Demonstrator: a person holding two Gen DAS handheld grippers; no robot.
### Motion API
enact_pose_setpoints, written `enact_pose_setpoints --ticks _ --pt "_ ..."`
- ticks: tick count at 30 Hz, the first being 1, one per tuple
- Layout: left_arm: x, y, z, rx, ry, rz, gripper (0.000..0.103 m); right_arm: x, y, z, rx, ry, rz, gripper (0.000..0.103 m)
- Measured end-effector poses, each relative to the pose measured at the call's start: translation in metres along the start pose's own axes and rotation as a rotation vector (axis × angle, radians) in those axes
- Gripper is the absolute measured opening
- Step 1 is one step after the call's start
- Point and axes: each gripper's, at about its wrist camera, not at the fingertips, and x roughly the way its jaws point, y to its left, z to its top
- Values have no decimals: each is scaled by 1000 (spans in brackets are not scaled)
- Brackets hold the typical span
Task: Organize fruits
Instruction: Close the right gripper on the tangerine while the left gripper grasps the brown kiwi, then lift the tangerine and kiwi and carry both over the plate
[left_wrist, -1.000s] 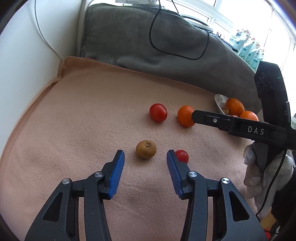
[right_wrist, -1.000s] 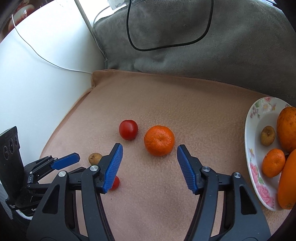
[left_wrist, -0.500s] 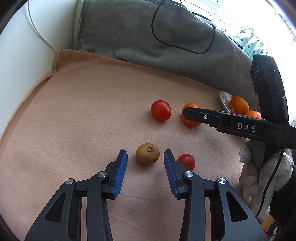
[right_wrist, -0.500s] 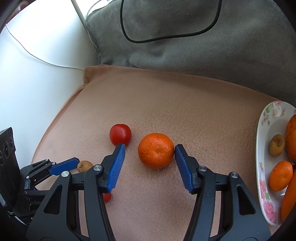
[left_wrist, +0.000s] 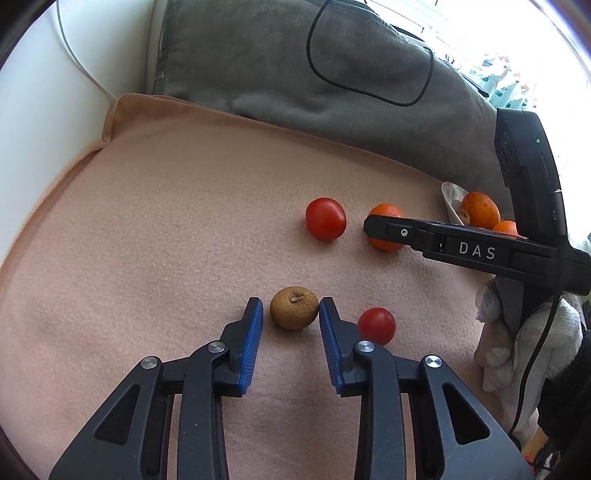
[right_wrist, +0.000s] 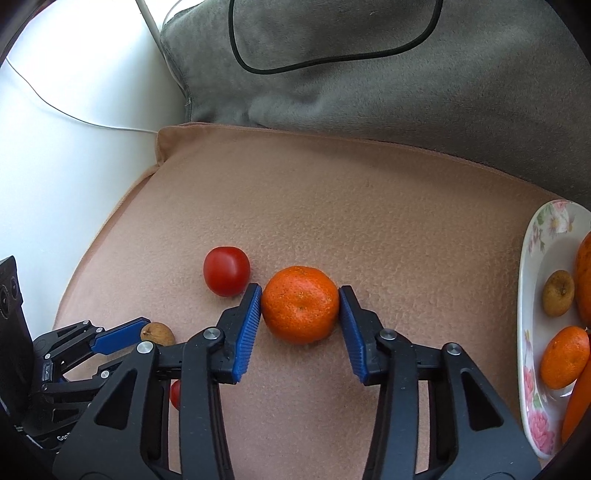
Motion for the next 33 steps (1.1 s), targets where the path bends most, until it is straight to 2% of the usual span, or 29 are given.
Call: enact_pose_setpoints --ticks 3,15,23,33 --pt "0 -2 0 8 -2 -1 26 -1 -1 1 -2 -2 0 44" --pt "-8 -1 -1 7 -21 0 26 -16 6 -4 -14 -35 7 43" --pt "-18 -12 4 19 -48 -18 26 -45 8 -9 -23 -81 20 43" --pt "-25 -35 15 46 -76 -58 26 -90 -11 -25 9 -145 18 43"
